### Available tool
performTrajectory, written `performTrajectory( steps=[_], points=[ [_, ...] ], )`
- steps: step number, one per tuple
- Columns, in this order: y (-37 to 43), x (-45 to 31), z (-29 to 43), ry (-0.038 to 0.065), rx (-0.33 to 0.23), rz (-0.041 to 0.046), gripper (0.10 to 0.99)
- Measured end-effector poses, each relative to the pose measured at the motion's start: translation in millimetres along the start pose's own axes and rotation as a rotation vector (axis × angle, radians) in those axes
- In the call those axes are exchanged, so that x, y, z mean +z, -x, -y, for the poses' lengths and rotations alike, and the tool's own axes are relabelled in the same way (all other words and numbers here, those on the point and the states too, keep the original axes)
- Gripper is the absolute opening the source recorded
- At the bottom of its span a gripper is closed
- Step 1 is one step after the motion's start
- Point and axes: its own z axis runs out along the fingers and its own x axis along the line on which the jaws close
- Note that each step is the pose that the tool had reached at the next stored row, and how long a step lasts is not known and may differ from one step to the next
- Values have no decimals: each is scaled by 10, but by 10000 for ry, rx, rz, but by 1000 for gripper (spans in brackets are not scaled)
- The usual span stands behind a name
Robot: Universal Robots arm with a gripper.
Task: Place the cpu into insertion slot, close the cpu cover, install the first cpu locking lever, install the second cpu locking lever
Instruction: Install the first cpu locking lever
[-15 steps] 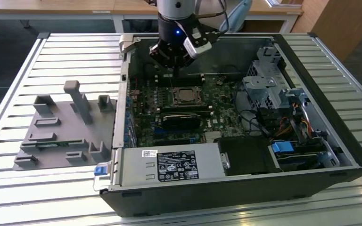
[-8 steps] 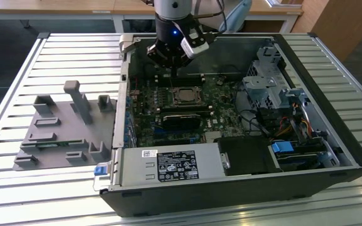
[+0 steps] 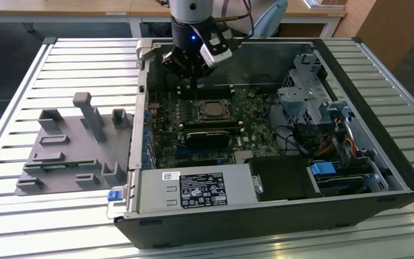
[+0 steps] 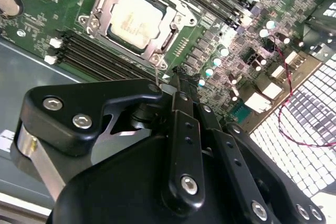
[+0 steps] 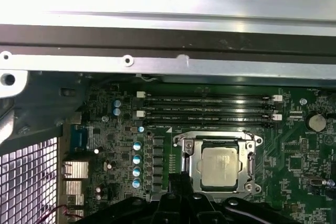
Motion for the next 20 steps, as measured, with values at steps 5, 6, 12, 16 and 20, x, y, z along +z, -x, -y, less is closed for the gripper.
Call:
performTrajectory(
  steps=[5,6,12,16,20],
  points=[
    [-45,11,-6,-1,-1,0,106],
    [-51,14,-9,-1,0,-1,106],
    [-64,36,-73,-1,13,0,106],
    [-70,53,-108,-3,106,2,106],
    [-87,61,-123,-6,178,4,106]
  ],
)
